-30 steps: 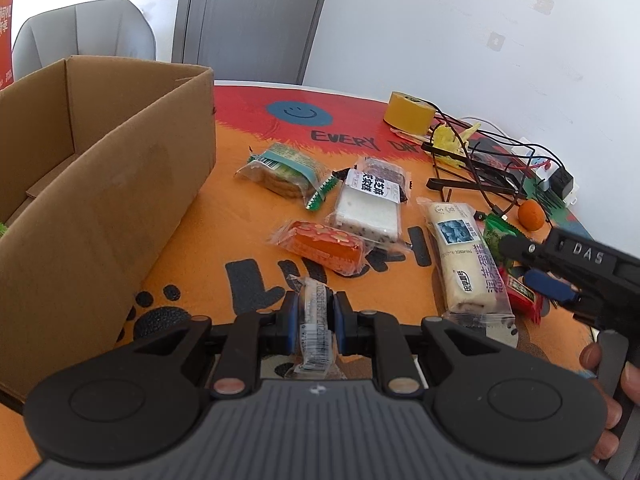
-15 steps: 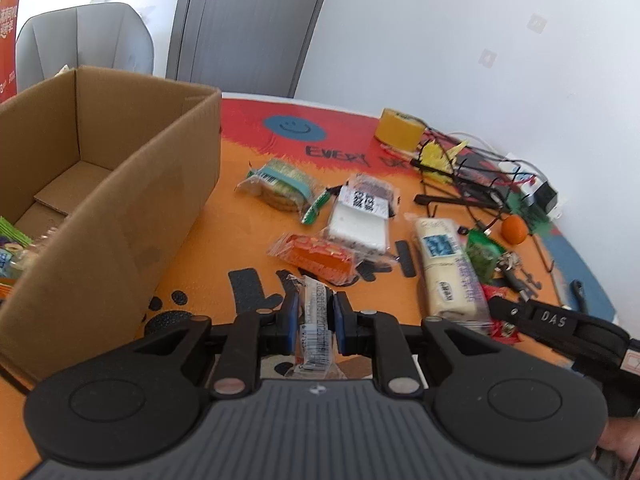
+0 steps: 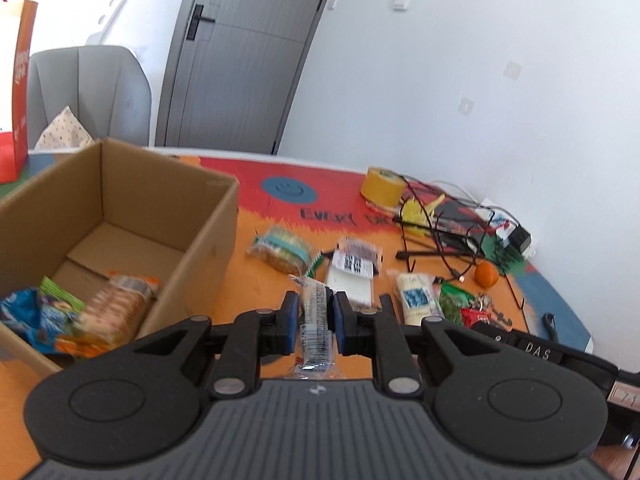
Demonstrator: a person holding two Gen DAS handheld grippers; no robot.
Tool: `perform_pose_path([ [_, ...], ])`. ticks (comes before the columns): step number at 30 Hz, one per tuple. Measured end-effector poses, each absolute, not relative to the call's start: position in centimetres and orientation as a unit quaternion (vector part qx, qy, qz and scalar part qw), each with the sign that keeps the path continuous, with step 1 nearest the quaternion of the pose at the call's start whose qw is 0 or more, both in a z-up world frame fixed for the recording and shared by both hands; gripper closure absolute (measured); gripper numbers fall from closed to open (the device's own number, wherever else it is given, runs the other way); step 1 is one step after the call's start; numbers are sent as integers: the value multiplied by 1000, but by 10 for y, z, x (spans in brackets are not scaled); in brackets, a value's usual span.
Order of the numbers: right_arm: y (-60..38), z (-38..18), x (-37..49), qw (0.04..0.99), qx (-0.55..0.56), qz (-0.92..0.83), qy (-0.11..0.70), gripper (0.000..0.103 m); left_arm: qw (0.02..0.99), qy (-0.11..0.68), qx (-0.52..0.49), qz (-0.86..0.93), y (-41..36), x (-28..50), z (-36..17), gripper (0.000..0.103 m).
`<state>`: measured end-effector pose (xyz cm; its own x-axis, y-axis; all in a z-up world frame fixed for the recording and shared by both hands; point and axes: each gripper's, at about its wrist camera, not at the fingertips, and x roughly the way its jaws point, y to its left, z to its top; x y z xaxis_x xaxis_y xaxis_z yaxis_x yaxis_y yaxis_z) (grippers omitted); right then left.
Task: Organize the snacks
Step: 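Carry the clear packet into the box while the right grasps the red pastry packet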
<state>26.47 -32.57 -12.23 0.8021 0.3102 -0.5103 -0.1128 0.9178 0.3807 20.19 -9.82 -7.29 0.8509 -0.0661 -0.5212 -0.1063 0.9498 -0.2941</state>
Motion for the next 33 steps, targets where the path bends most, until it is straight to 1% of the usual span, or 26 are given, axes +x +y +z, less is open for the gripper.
perform_pose_path([
  [20,-267,-83,243,936,157,176,261,80,960,222,-167,48,-41,175,-38,86],
  [33,-216,-64,237,933,139,218,250,80,954,220,-185,82,15,168,-39,86],
])
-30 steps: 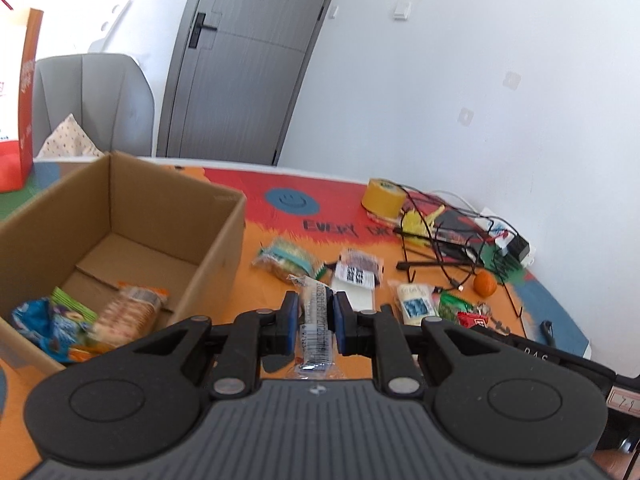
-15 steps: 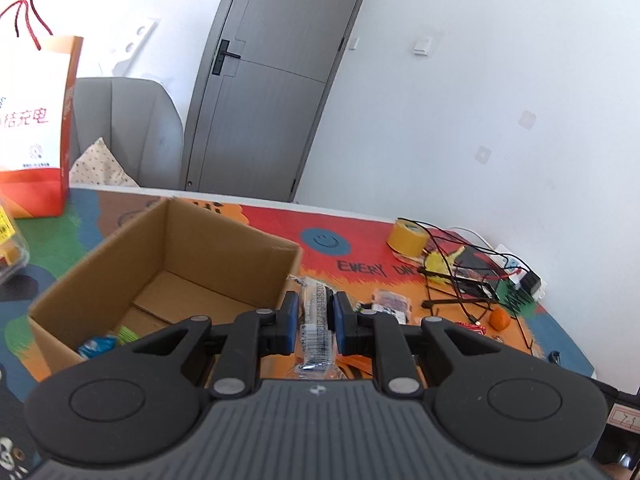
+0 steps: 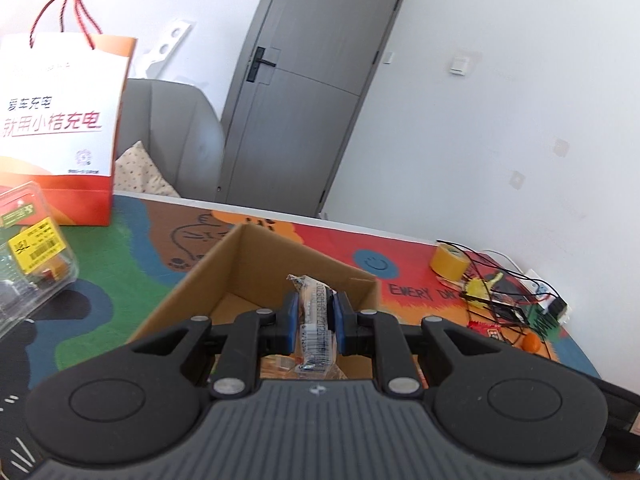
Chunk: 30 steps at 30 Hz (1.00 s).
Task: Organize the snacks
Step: 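Carry the clear packet into the box while the right grasps the red pastry packet, then open the left gripper in the box while the right drops the red packet in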
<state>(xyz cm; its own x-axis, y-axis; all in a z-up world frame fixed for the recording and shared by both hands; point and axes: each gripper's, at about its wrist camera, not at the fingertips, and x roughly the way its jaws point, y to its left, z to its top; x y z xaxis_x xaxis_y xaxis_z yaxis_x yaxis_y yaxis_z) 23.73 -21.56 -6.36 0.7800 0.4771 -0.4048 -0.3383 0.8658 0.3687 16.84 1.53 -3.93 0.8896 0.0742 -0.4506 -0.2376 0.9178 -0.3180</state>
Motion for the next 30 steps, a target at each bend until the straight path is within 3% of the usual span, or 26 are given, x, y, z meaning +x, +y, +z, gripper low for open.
perform_pose_path([
  [8,-183,-53,238,930,127,240,246,80,948,230,-197,92,39,174,-48,84],
  [30,-109,-31,216,923,86,279,250,80,940,214,-235,121,85,128,-44,32],
])
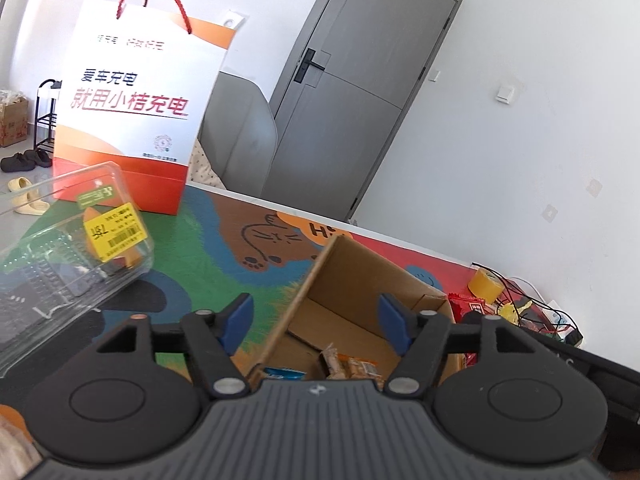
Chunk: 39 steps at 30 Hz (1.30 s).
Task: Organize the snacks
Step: 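Open the left gripper in the box while the right drops the red packet in, then move both open grippers back over the snacks on the table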
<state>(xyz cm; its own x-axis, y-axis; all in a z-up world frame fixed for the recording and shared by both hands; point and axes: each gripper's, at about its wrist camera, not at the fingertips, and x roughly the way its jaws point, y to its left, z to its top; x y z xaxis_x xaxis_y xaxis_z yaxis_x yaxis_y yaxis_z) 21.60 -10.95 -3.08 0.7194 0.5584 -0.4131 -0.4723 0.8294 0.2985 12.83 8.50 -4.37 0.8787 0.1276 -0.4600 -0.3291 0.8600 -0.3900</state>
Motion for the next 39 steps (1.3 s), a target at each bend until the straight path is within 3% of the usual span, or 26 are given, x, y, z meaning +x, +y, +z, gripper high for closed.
perform_pose_path([
  [3,-107,-30,216,925,84,267,259,72,941,212,-234,125,89,123,-43,27],
  [5,-111,-28,214,925,95,264,257,59,940,212,-235,126,90,121,-43,25],
  [21,-164,-36,214,931,121,217,269,54,945,232,-207,104,53,130,-42,13],
  [35,-223,-50,214,931,138,186,280,29,949,258,-170,61,-7,154,-44,9],
  [39,-243,-55,216,932,147,177,281,27,950,264,-160,48,-26,161,-45,9],
])
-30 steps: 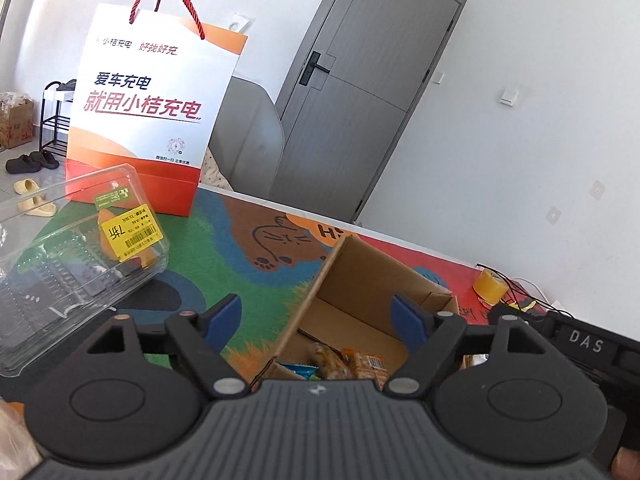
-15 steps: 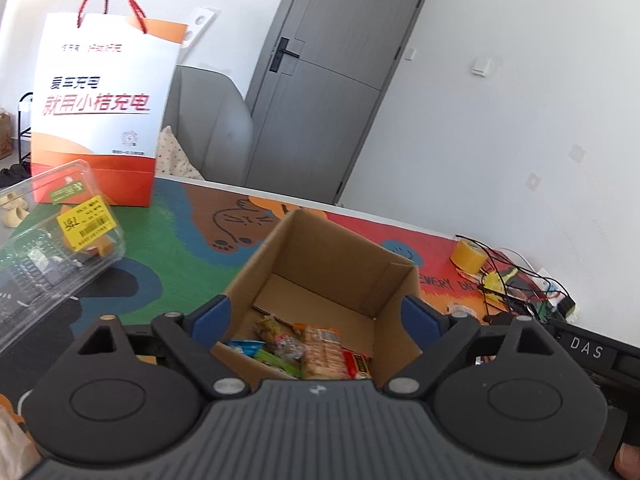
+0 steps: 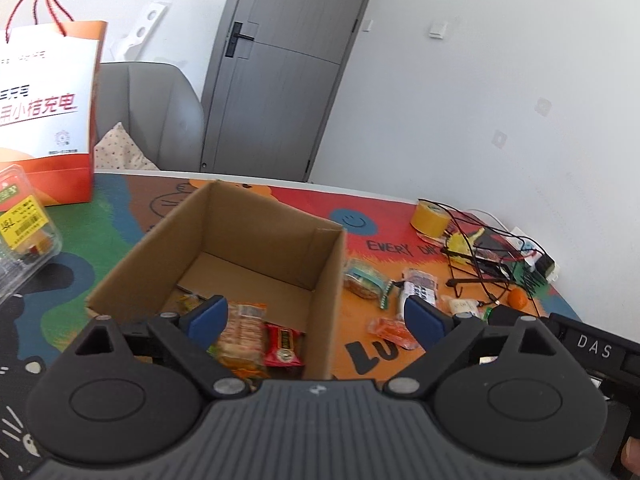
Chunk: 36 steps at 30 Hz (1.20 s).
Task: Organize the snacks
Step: 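Move both open grippers back over the snacks on the table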
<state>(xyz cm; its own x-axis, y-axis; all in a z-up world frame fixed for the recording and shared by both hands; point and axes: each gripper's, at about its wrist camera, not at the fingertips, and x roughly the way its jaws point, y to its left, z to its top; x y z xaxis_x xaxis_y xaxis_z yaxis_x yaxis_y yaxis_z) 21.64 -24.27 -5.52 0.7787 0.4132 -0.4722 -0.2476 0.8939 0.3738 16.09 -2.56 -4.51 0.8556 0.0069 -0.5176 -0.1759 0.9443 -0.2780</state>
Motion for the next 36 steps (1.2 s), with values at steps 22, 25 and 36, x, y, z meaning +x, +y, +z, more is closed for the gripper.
perform_pose_path([
  [22,-317,-104,241,925,197,133,298,35,954,280,-107,-2,-105,201,-60,11],
  [25,-322,-112,249,921,204,134,304,38,954,284,-99,-5,-113,208,-65,12],
  [36,-328,-134,276,909,226,144,320,47,946,310,-91,12,-131,247,-93,23],
])
